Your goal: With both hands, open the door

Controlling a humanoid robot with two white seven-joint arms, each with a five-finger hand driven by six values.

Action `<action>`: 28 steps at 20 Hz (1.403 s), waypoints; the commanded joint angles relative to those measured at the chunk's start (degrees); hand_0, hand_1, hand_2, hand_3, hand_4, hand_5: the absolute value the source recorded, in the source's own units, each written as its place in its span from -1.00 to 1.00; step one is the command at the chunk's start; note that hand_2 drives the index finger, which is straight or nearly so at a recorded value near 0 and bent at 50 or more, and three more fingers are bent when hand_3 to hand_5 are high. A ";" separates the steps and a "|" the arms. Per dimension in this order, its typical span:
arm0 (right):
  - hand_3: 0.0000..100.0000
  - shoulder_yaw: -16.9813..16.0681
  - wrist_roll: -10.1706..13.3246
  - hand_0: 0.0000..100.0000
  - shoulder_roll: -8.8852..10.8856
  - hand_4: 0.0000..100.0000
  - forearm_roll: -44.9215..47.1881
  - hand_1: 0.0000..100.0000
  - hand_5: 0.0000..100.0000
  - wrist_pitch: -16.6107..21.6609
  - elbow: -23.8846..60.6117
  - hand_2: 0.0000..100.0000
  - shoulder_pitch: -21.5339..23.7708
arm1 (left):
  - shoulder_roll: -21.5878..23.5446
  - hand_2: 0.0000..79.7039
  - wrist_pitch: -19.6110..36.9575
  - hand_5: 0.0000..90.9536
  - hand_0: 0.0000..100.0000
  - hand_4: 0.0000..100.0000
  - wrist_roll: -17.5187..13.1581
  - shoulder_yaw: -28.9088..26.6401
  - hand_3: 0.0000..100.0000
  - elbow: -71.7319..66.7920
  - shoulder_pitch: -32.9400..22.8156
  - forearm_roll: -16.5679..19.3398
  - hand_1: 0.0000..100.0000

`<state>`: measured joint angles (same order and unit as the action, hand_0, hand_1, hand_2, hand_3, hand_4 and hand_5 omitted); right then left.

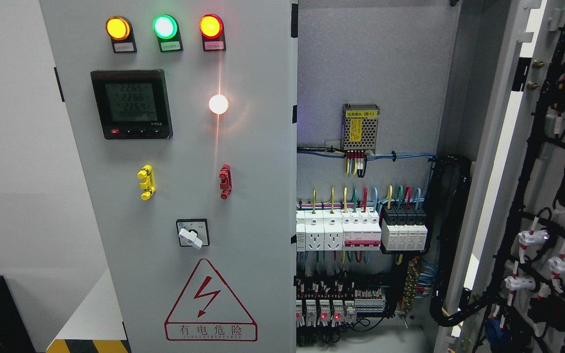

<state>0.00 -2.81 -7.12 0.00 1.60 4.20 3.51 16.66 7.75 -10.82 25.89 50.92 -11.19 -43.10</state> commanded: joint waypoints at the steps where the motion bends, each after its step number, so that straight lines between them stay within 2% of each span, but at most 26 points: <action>1: -1.00 -0.26 0.00 -0.62 0.00 -1.00 -0.97 -1.00 -1.00 -0.02 0.02 -1.00 0.00 | -9.18 -1.00 -0.01 -1.00 -1.00 -1.00 -0.52 -1.63 -1.00 -37.98 2.57 6.42 -1.00; 5: -1.00 -0.26 0.00 -0.62 0.00 -1.00 -1.05 -1.00 -1.00 -0.02 0.01 -1.00 0.00 | -10.42 -1.00 -0.10 -1.00 -1.00 -1.00 -0.52 -5.14 -1.00 -44.49 2.84 15.83 -1.00; 7: -1.00 -0.26 0.00 -0.62 0.00 -1.00 -0.97 -1.00 -1.00 -0.02 0.02 -1.00 0.00 | -10.77 -1.00 -0.10 -1.00 -1.00 -1.00 -0.52 -8.91 -1.00 -46.00 2.93 22.50 -1.00; 10: -1.00 -0.26 0.00 -0.62 0.00 -1.00 -1.05 -1.00 -1.00 -0.02 0.02 -1.00 0.00 | -11.91 -1.00 -0.28 -1.00 -1.00 -1.00 -0.43 -19.18 -1.00 -48.80 3.36 34.00 -1.00; 12: -1.00 -0.26 0.00 -0.62 0.00 -1.00 -1.05 -1.00 -1.00 -0.02 0.02 -1.00 0.00 | -12.62 -1.00 -0.10 -1.00 -1.00 -1.00 0.09 -22.45 -1.00 -49.51 3.45 40.69 -1.00; 13: -1.00 -0.26 0.00 -0.62 0.00 -1.00 -1.05 -1.00 -1.00 -0.02 0.02 -1.00 0.00 | -12.79 -1.00 -0.10 -1.00 -1.00 -1.00 0.27 -23.16 -1.00 -49.51 3.54 42.81 -1.00; 15: -1.00 -0.26 0.00 -0.62 0.00 -1.00 -0.97 -1.00 -1.00 -0.02 0.02 -1.00 0.00 | -13.84 -1.00 -0.10 -1.00 -1.00 -1.00 0.97 -24.48 -1.00 -49.60 4.59 44.41 -1.00; 18: -1.00 -0.26 0.00 -0.62 0.00 -1.00 -1.05 -1.00 -1.00 -0.02 0.02 -1.00 0.00 | -15.43 -1.00 -0.10 -1.00 -1.00 -1.00 8.15 -26.24 -1.00 -50.30 5.65 44.59 -1.00; 19: -1.00 -0.26 0.00 -0.62 0.00 -1.00 -0.97 -1.00 -1.00 -0.02 0.02 -1.00 0.00 | -15.95 -1.00 -0.10 -1.00 -1.00 -1.00 9.66 -26.33 -1.00 -50.31 5.74 44.59 -1.00; 25: -1.00 -0.26 0.00 -0.62 0.00 -1.00 -1.05 -1.00 -1.00 -0.02 0.02 -1.00 0.00 | -18.15 -1.00 -0.01 -1.00 -1.00 -1.00 11.87 -28.88 -1.00 -51.71 7.58 44.59 -1.00; 28: -1.00 -0.26 0.00 -0.62 0.00 -1.00 -1.05 -1.00 -1.00 -0.02 0.02 -1.00 0.00 | -18.94 -1.00 -0.10 -1.00 -1.00 -1.00 11.96 -29.84 -1.00 -51.97 7.67 44.59 -1.00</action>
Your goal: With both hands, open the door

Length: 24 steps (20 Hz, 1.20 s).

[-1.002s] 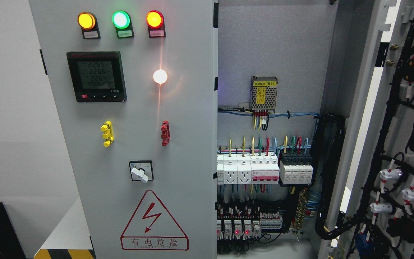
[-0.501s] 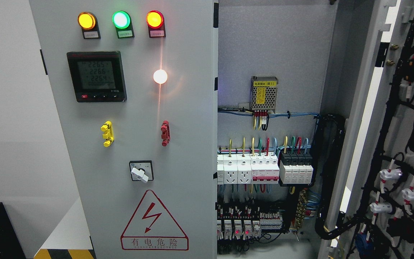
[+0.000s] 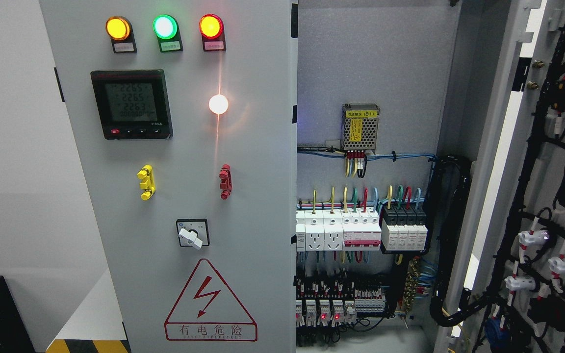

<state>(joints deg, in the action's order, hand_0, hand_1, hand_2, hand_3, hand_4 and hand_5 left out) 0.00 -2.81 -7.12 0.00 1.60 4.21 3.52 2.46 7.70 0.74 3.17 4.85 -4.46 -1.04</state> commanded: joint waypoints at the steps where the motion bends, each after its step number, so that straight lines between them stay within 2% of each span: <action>1: -1.00 -0.26 0.00 -0.62 0.00 -1.00 -1.05 -1.00 -1.00 -0.02 0.00 -1.00 0.00 | -4.83 -1.00 -0.06 -1.00 -1.00 -1.00 0.23 -7.12 -1.00 -5.82 0.94 2.54 -1.00; 11: -1.00 -0.35 0.00 -0.62 0.35 -1.00 -0.97 -1.00 -1.00 0.07 2.10 -1.00 0.00 | -6.06 -1.00 -0.23 -1.00 -1.00 -1.00 -0.65 -6.51 -1.00 -5.38 0.94 2.27 -1.00; 13: -1.00 -0.26 0.00 -0.62 0.44 -1.00 -0.97 -1.00 -1.00 0.07 7.54 -1.00 1.22 | -6.06 -1.00 -0.15 -1.00 -1.00 -1.00 -0.65 -6.60 -1.00 -5.29 0.77 2.10 -1.00; 18: -1.00 -0.26 0.00 -0.62 1.32 -1.00 -0.97 -1.00 -1.00 0.07 24.93 -1.00 8.51 | -7.82 -1.00 -0.15 -1.00 -1.00 -1.00 -0.65 -6.51 -1.00 -4.94 0.86 1.83 -1.00; 24: -1.00 0.26 0.00 -0.62 1.41 -1.00 -0.88 -1.00 -1.00 0.16 43.03 -1.00 15.72 | -7.91 -1.00 -0.06 -1.00 -1.00 -1.00 -0.65 -6.60 -1.00 -4.85 0.94 1.83 -1.00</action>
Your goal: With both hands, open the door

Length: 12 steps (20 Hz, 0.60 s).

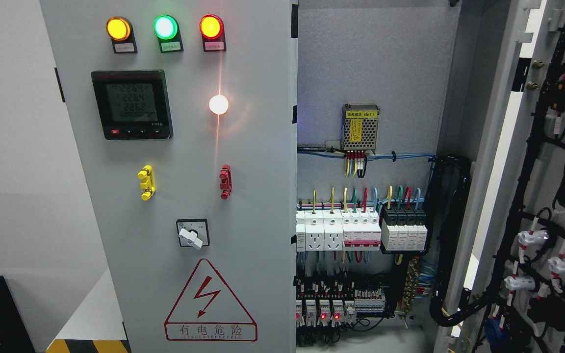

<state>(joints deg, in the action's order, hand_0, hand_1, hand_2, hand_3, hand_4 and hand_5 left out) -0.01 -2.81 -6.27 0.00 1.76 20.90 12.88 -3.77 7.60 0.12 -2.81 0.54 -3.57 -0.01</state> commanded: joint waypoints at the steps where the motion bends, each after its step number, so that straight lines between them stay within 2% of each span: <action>1: -1.00 0.44 0.00 -0.62 0.56 -1.00 -0.88 -1.00 -1.00 0.00 29.95 -1.00 7.41 | -1.76 -1.00 0.05 -1.00 -1.00 -1.00 -0.03 -0.62 -1.00 -0.54 0.14 0.80 -1.00; 9: -1.00 3.17 0.00 -0.62 1.09 -1.00 -0.79 -1.00 -1.00 -0.09 58.34 -1.00 15.15 | -1.68 -1.00 0.05 -1.00 -1.00 -1.00 -0.03 -0.62 -1.00 -0.63 0.14 0.80 -1.00; 12: -1.00 4.13 0.00 -0.62 1.17 -1.00 -0.79 -1.00 -1.00 -0.09 66.44 -1.00 17.00 | -1.76 -1.00 0.05 -1.00 -1.00 -1.00 -0.03 -0.62 -1.00 -0.54 0.14 0.80 -1.00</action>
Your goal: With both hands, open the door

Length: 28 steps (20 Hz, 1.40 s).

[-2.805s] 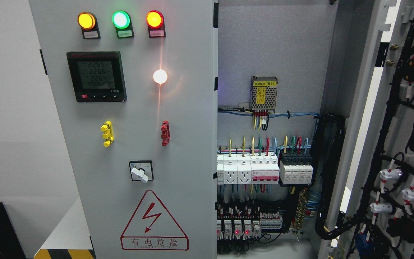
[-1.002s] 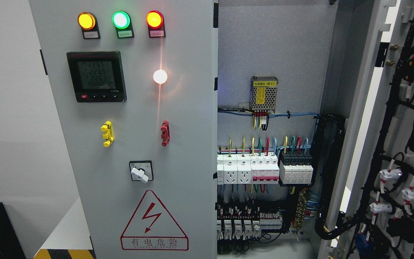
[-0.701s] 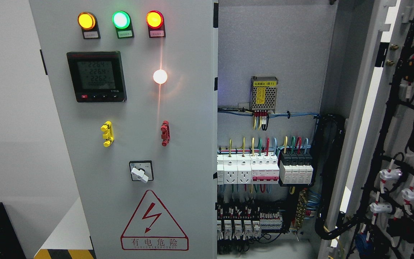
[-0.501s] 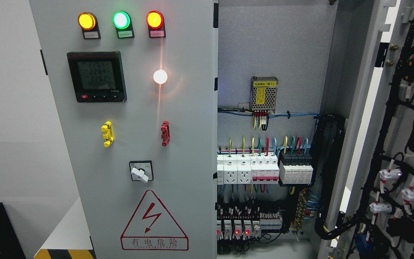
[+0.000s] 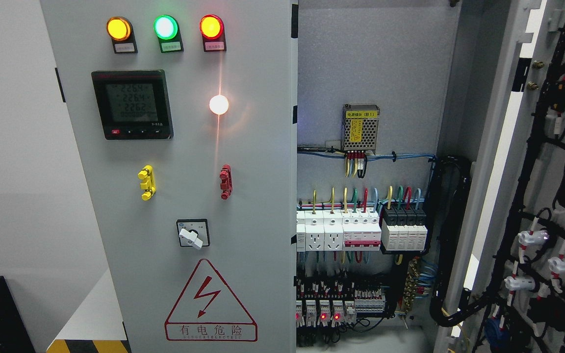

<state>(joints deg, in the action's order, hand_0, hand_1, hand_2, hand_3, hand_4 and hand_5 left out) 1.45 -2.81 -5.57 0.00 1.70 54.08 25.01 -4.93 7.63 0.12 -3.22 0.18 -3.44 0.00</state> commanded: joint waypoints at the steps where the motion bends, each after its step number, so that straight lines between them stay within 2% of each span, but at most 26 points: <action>1: -1.00 2.86 0.00 -0.62 0.47 -1.00 -0.79 -1.00 -1.00 -0.03 35.80 -1.00 5.39 | -0.52 -1.00 0.02 -1.00 -1.00 -1.00 -0.03 -0.21 -1.00 -0.18 0.01 0.79 -1.00; 4: -1.00 2.94 0.00 -0.62 0.64 -1.00 -0.79 -1.00 -1.00 -0.03 43.28 -1.00 6.89 | -0.52 -1.00 0.02 -1.00 -1.00 -1.00 -0.03 -0.21 -1.00 -0.27 0.01 0.79 -1.00; 9: -1.00 5.23 0.08 -0.62 3.01 -1.00 -0.70 -1.00 -1.00 0.05 54.18 -1.00 8.56 | -0.61 -1.00 0.02 -1.00 -1.00 -1.00 -0.03 -0.21 -1.00 -0.18 0.01 0.79 -1.00; 15: -1.00 5.49 0.17 -0.62 3.11 -1.00 -0.70 -1.00 -1.00 0.05 64.38 -1.00 8.48 | -0.61 -1.00 0.02 -1.00 -1.00 -1.00 -0.03 -0.21 -1.00 -0.18 0.01 0.79 -1.00; 17: -1.00 6.02 0.17 -0.62 3.37 -1.00 -0.62 -1.00 -1.00 0.58 65.62 -1.00 7.52 | -0.61 -1.00 0.02 -1.00 -1.00 -1.00 -0.03 -0.21 -1.00 -0.18 0.01 0.79 -1.00; 20: -1.00 6.63 0.17 -0.62 3.46 -1.00 -0.53 -1.00 -1.00 3.56 65.54 -1.00 4.88 | -0.61 -1.00 0.02 -1.00 -1.00 -1.00 -0.03 -0.21 -1.00 -0.27 0.01 0.79 -1.00; 28: -1.00 10.76 0.17 -0.62 3.46 -1.00 -0.44 -1.00 -1.00 3.74 65.54 -1.00 -3.38 | -0.61 -1.00 0.02 -1.00 -1.00 -1.00 -0.03 -0.21 -1.00 -0.27 0.01 0.79 -1.00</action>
<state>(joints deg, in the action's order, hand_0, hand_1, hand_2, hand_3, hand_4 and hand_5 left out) 8.18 -2.65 -2.64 0.00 5.28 111.62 26.75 -5.46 7.63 0.12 -3.41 0.01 -3.43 0.00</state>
